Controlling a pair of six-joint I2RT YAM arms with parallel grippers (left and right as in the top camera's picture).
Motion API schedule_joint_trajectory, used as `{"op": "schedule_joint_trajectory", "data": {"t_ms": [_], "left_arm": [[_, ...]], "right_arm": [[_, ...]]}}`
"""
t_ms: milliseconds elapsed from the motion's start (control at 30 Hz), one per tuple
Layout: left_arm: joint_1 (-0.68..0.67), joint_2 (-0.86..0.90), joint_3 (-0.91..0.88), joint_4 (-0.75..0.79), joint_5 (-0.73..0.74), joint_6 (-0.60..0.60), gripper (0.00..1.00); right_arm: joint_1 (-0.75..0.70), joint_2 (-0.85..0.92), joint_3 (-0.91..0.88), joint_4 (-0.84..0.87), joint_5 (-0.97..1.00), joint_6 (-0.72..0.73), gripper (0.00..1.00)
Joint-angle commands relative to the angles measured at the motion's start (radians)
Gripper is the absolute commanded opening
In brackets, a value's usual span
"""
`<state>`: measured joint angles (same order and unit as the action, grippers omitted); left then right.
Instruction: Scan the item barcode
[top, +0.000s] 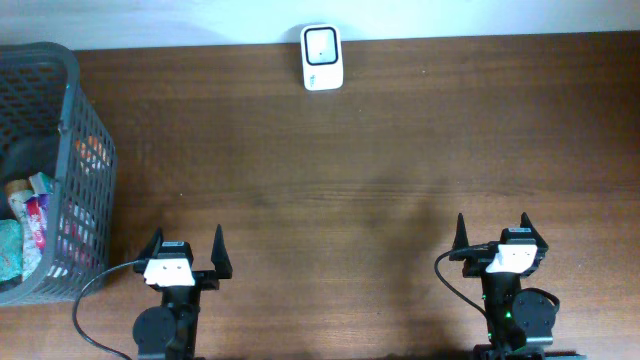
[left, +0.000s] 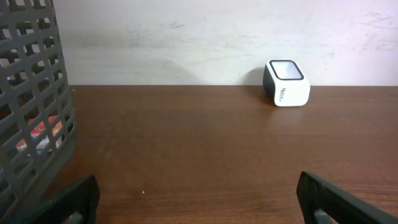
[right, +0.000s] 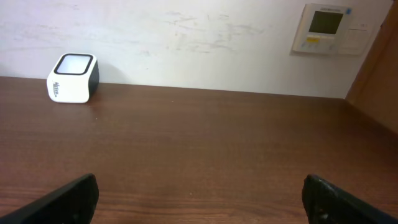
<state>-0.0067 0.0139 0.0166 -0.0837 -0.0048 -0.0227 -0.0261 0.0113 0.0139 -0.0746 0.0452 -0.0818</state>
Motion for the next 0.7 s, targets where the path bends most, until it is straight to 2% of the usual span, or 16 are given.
{"op": "schedule_joint_trajectory", "data": {"t_ms": [0,333,367,467,567,667], "left_arm": [[0.005,-0.008,-0.008,0.000,0.000,0.016,0.99],[0.005,-0.008,-0.008,0.000,0.000,0.016,0.99],[0.005,-0.008,-0.007,0.024,0.036,0.012,0.99],[0.005,-0.008,-0.007,0.313,0.094,0.012,0.99],[0.005,-0.007,0.000,0.746,0.093,0.012,0.99],[0.005,0.024,0.127,0.774,0.031,0.034,0.99]], "right_arm": [[0.006,-0.005,-0.008,-0.001,0.019,0.000,0.99],[0.006,-0.005,-0.008,-0.001,0.019,0.000,0.99],[0.006,-0.005,-0.008,-0.001,0.019,0.000,0.99],[0.006,-0.005,-0.008,-0.001,0.019,0.000,0.99],[0.006,-0.005,-0.008,-0.001,0.019,0.000,0.99],[0.006,-0.005,-0.008,-0.001,0.019,0.000,0.99]]}}
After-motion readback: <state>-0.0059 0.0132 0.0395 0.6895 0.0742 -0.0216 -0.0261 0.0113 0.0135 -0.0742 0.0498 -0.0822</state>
